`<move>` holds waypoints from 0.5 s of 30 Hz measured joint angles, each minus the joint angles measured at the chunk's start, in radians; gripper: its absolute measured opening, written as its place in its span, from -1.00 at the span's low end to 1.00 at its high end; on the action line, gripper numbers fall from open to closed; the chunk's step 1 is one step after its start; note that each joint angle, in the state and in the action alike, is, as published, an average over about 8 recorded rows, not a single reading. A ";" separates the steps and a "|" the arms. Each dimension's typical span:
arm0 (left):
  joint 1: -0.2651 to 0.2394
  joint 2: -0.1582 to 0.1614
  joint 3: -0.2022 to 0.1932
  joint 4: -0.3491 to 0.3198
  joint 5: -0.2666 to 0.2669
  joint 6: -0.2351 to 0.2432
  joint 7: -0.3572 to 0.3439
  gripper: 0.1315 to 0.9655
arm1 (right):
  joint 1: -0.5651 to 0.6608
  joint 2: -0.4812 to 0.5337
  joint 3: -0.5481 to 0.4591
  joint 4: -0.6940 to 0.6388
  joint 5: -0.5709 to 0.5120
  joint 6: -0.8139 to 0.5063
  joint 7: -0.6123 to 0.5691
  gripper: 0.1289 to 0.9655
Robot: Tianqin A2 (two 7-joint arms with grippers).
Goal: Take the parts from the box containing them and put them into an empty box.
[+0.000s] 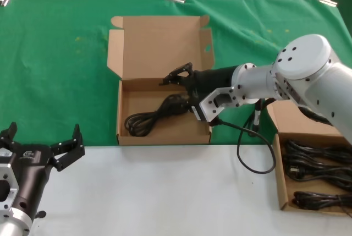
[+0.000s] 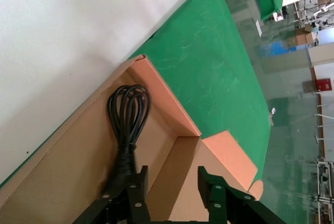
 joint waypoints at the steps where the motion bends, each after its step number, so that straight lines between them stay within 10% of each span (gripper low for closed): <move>1: 0.000 0.000 0.000 0.000 0.000 0.000 0.000 1.00 | 0.000 -0.002 0.000 -0.008 0.006 -0.002 -0.007 -0.50; 15: 0.000 0.000 0.000 0.000 0.000 0.000 0.000 1.00 | -0.052 0.213 0.000 0.262 -0.033 0.057 0.154 -0.03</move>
